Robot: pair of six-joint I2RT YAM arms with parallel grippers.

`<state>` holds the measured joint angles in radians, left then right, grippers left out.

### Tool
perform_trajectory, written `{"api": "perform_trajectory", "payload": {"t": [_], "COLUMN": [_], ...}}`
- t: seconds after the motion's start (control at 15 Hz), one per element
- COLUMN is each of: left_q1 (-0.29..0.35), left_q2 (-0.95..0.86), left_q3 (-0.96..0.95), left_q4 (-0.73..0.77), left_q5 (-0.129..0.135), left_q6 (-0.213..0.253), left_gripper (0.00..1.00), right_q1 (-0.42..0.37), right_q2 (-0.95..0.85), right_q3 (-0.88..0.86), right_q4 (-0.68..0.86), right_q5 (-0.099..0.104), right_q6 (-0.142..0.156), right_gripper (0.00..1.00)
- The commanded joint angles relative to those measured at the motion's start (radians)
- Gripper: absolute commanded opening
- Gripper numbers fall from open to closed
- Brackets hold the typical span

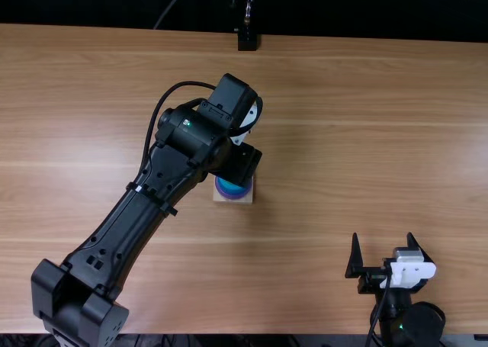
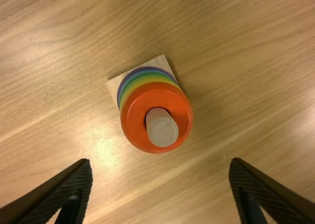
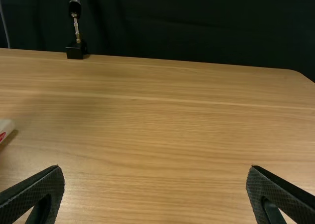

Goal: Build the Hanoi tower: stack the rings onto the peg from bottom to top in this color order: purple, dark blue, light blue, dark green, light green, yellow, orange.

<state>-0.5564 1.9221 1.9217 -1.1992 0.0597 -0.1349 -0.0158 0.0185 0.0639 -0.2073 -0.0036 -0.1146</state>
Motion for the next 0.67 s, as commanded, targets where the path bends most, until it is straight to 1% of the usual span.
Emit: {"api": "perform_trajectory", "payload": {"t": [0.0, 0.13, 0.2, 0.33, 0.4, 0.47, 0.6], "left_q1": [0.007, 0.019, 0.042, 0.104, 0.139, 0.182, 0.256], "left_q2": [-0.008, -0.043, -0.061, -0.133, -0.167, -0.206, -0.304], "left_q3": [-0.018, -0.018, -0.021, -0.047, -0.081, -0.119, -0.207], "left_q4": [-0.001, 0.025, 0.047, 0.135, 0.196, 0.255, 0.332], "left_q5": [0.007, 0.005, 0.003, 0.003, -0.001, 0.005, 0.003], "left_q6": [-0.005, -0.005, -0.005, -0.005, -0.003, -0.001, 0.000], "left_gripper": [1.00, 1.00, 1.00, 1.00, 1.00, 1.00, 1.00], "right_q1": [-0.004, -0.004, -0.004, -0.004, -0.004, -0.004, -0.004], "right_q2": [-0.019, -0.019, -0.019, -0.019, -0.019, -0.019, -0.019], "right_q3": [-0.049, -0.049, -0.049, -0.049, -0.049, -0.049, -0.049], "right_q4": [-0.068, -0.068, -0.068, -0.068, -0.068, -0.068, -0.068], "right_q5": [0.009, 0.009, 0.009, 0.009, 0.009, 0.009, 0.009], "right_q6": [-0.003, -0.003, -0.003, -0.003, -0.003, -0.003, -0.003], "right_gripper": [1.00, 1.00, 1.00, 1.00, 1.00, 1.00, 1.00]}}
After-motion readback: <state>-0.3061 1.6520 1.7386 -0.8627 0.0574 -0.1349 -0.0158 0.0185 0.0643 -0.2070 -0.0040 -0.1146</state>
